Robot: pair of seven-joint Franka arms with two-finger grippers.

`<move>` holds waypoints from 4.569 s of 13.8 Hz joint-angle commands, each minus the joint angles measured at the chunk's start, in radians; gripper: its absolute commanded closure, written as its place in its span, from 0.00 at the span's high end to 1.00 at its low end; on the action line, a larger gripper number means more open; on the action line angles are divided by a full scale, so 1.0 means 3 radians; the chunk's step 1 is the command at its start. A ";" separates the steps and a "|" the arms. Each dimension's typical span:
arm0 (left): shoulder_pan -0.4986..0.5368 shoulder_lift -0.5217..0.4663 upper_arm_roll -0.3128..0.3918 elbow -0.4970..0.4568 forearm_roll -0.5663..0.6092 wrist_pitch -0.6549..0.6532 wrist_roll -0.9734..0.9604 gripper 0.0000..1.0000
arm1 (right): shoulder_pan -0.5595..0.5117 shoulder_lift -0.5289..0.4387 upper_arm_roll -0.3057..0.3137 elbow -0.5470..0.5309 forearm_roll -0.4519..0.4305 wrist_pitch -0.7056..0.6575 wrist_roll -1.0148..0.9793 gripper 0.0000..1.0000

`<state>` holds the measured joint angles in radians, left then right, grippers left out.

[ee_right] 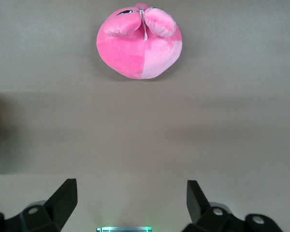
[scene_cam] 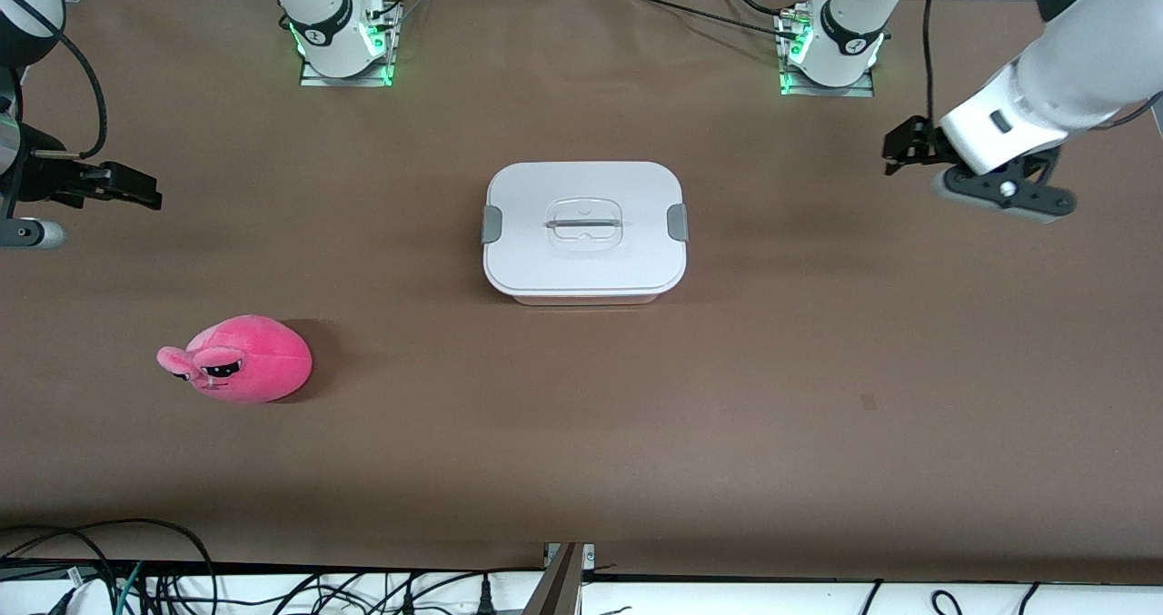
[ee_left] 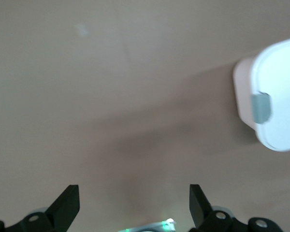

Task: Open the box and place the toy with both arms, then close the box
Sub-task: 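Move the left gripper toward the white box lid handle, then lower the left gripper and grasp the lid handle, then lift the lid off with the left gripper while the right gripper reaches the toy, then grasp the pink plush toy with the right gripper and carry it over the box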

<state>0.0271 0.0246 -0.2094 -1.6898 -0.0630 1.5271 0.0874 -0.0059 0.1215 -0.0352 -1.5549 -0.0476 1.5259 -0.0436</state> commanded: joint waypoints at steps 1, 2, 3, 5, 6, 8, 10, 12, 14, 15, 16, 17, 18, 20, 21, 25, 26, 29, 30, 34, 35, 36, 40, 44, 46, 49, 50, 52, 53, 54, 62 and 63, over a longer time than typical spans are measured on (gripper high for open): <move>-0.0248 0.0291 -0.0069 0.0197 -0.0148 -0.0125 0.0255 1.00 | -0.0006 0.0035 0.0000 0.0075 -0.0026 -0.0029 0.0018 1.00; -0.0391 0.0377 -0.0069 0.0197 -0.0153 -0.0110 0.0266 1.00 | -0.0016 0.0030 -0.0005 0.0075 -0.0025 -0.0044 0.0018 1.00; -0.0539 0.0505 -0.0074 0.0238 -0.0163 -0.0095 0.0301 1.00 | -0.0016 0.0035 0.0000 0.0075 -0.0020 -0.0039 0.0023 1.00; -0.0866 0.0827 -0.0110 0.0493 -0.0230 -0.0100 0.0510 1.00 | -0.0006 0.0035 0.0000 0.0075 -0.0025 -0.0019 0.0028 1.00; -0.0999 0.0980 -0.0110 0.0575 -0.0220 -0.0085 0.0537 1.00 | -0.0006 0.0040 0.0000 0.0075 -0.0025 -0.0019 0.0028 1.00; -0.1234 0.1231 -0.0115 0.0668 -0.0138 0.0210 0.0801 1.00 | -0.0001 0.0070 0.0005 0.0080 -0.0031 -0.0009 0.0023 1.00; -0.1373 0.1329 -0.0120 0.0642 -0.0092 0.0685 0.1291 1.00 | -0.0001 0.0116 0.0005 0.0080 -0.0025 0.0012 0.0074 1.00; -0.1587 0.1396 -0.0135 0.0627 -0.0072 0.1166 0.1706 1.00 | 0.0010 0.0320 0.0010 0.0080 -0.0026 0.0083 0.0074 1.00; -0.1716 0.1370 -0.0135 0.0550 -0.0015 0.1332 0.1687 1.00 | -0.0021 0.0362 -0.0005 0.0075 0.0020 0.0216 0.0023 1.00; -0.1732 0.1390 -0.0135 0.0540 -0.0015 0.1377 0.1687 1.00 | -0.0011 0.0387 -0.0005 0.0075 -0.0010 0.0252 0.0012 1.00; -0.1767 0.1431 -0.0135 0.0540 0.0025 0.1398 0.1692 1.00 | -0.0001 0.0418 0.0000 0.0075 -0.0020 0.0267 0.0012 1.00; -0.1813 0.1482 -0.0135 0.0540 0.0147 0.1464 0.1682 1.00 | 0.0009 0.0428 0.0000 0.0075 -0.0030 0.0303 0.0012 1.00; -0.1829 0.1503 -0.0141 0.0530 0.0169 0.1556 0.1682 1.00 | 0.0015 0.0444 0.0000 0.0075 -0.0036 0.0318 -0.0018 1.00; -0.1829 0.1549 -0.0141 0.0520 0.0174 0.1659 0.1718 1.00 | 0.0004 0.0500 0.0000 0.0075 -0.0046 0.0385 -0.0333 1.00; -0.1834 0.1605 -0.0141 0.0520 0.0184 0.1720 0.1733 1.00 | -0.0011 0.0546 0.0000 0.0075 -0.0041 0.0441 -0.0543 1.00; -0.1905 0.1723 -0.0141 0.0525 0.0179 0.1787 0.1677 0.46 | -0.0021 0.0668 -0.0005 0.0075 -0.0056 0.0589 -0.0974 1.00; -0.1906 0.1713 -0.0141 0.0525 0.0179 0.1782 0.1682 0.32 | -0.0021 0.0689 -0.0005 0.0075 -0.0056 0.0615 -0.1035 1.00; -0.1905 0.1703 -0.0141 0.0530 0.0179 0.1777 0.1723 0.12 | -0.0016 0.0771 -0.0005 0.0075 -0.0061 0.0748 -0.1209 1.00; -0.1906 0.1703 -0.0146 0.0530 0.0179 0.1772 0.1723 0.00 | -0.0011 0.0786 -0.0005 0.0075 -0.0056 0.0794 -0.1311 1.00; -0.1906 0.1646 -0.0156 0.0535 0.0179 0.1736 0.1738 0.00 | 0.0010 0.0822 0.0000 0.0075 -0.0159 0.0876 -0.1389 1.00; -0.1895 0.1596 -0.0212 0.0535 0.0179 0.1680 0.1739 0.00 | -0.0006 0.0858 0.0000 0.0075 -0.0143 0.0932 -0.1373 1.00; -0.1865 0.1565 -0.0288 0.0540 0.0179 0.1568 0.1764 0.00 | -0.0011 0.0873 0.0000 0.0065 -0.0128 0.1059 -0.1363 1.00; -0.1829 0.1330 -0.0309 0.0581 0.0113 0.1032 0.2035 0.00 | -0.0062 0.1021 -0.0010 0.0024 -0.0020 0.1121 -0.0997 1.00; -0.1431 0.1166 -0.0314 0.0612 0.0108 0.0541 0.2055 0.00 | -0.0113 0.1139 -0.0010 -0.0032 -0.0020 0.1289 -0.0469 1.00; -0.1018 0.1120 -0.0309 0.0606 0.0108 0.0148 0.2264 0.00 | -0.0123 0.1180 -0.0005 -0.0083 -0.0020 0.1443 -0.0372 1.00; -0.0231 0.1140 -0.0309 0.0601 0.0108 -0.0013 0.3208 0.00 | -0.0123 0.1256 -0.0005 -0.0150 0.0005 0.1744 -0.0335 1.00; 0.0004 0.1186 -0.0309 0.0601 0.0108 -0.0013 0.3565 0.00 | -0.0118 0.1282 -0.0005 -0.0150 0.0091 0.1796 -0.0335 1.00; 0.0363 0.1323 -0.0304 0.0606 0.0113 0.0002 0.4058 0.00 | -0.0113 0.1328 -0.0005 -0.0176 0.0153 0.1918 -0.0284 1.00; 0.0501 0.1410 -0.0304 0.0601 0.0138 0.0008 0.4232 0.00 | -0.0113 0.1323 -0.0005 -0.0231 0.0153 0.2035 -0.0284 0.95; 0.0579 0.1482 -0.0294 0.0606 0.0174 0.0038 0.4386 0.00 | -0.0113 0.1323 0.0000 -0.0298 0.0153 0.2153 -0.0289 0.57; 0.0748 0.1876 -0.0268 0.0561 0.0803 0.0621 0.5113 0.00 | -0.0093 0.1349 0.0010 -0.0319 0.0148 0.2303 -0.0310 0.00; 0.0758 0.1902 -0.0273 0.0545 0.0808 0.0662 0.5113 0.00 | -0.0093 0.1349 0.0015 -0.0309 0.0148 0.2292 -0.0315 0.00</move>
<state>0.2425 0.5950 -0.2790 -1.5225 0.1554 1.7053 1.5793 -0.0320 0.5324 -0.0372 -1.6346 -0.0134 2.2027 -0.1404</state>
